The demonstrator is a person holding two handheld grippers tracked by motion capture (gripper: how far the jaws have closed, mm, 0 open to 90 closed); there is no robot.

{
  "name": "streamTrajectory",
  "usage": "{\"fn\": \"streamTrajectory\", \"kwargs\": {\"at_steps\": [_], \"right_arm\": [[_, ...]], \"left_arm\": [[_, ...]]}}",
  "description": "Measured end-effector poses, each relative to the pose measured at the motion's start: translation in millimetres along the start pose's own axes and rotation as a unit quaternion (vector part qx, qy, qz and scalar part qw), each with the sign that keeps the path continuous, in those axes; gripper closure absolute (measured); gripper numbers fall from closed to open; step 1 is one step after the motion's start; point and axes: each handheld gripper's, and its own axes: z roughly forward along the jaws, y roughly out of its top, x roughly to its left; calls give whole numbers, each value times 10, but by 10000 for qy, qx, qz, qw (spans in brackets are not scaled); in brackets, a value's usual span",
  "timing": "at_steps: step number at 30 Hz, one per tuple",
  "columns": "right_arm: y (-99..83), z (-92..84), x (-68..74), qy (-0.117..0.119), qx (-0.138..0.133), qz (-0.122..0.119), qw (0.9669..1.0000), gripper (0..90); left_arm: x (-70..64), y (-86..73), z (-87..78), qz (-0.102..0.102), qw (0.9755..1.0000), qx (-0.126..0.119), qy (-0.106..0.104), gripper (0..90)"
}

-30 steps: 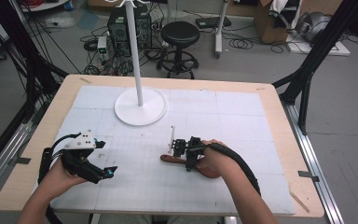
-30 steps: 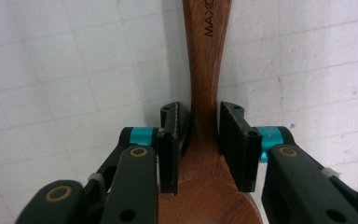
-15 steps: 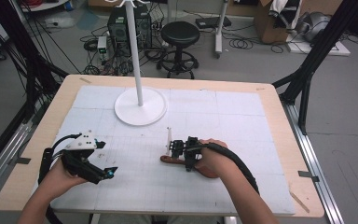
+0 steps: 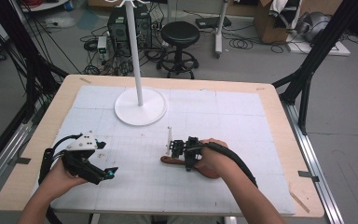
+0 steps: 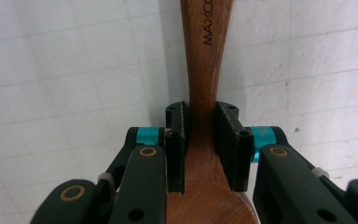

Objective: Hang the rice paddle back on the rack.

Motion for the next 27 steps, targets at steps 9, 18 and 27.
{"fn": "streamTrajectory", "kwargs": {"at_steps": [9, 18, 27], "right_arm": [[-21, -8, -30, 126, -69, -2, 9999, 753], [-110, -16, -64, 316, -412, 51, 9986, 756], [-285, -47, -67, 476, -893, 165, 9947, 760]], "left_arm": [[4, -8, 3, 4, 10000, 19, -2, 18], [14, -24, 0, -18, 10000, 22, -9, 18], [8, -32, 33, -41, 10000, 59, 11, 18]]}}
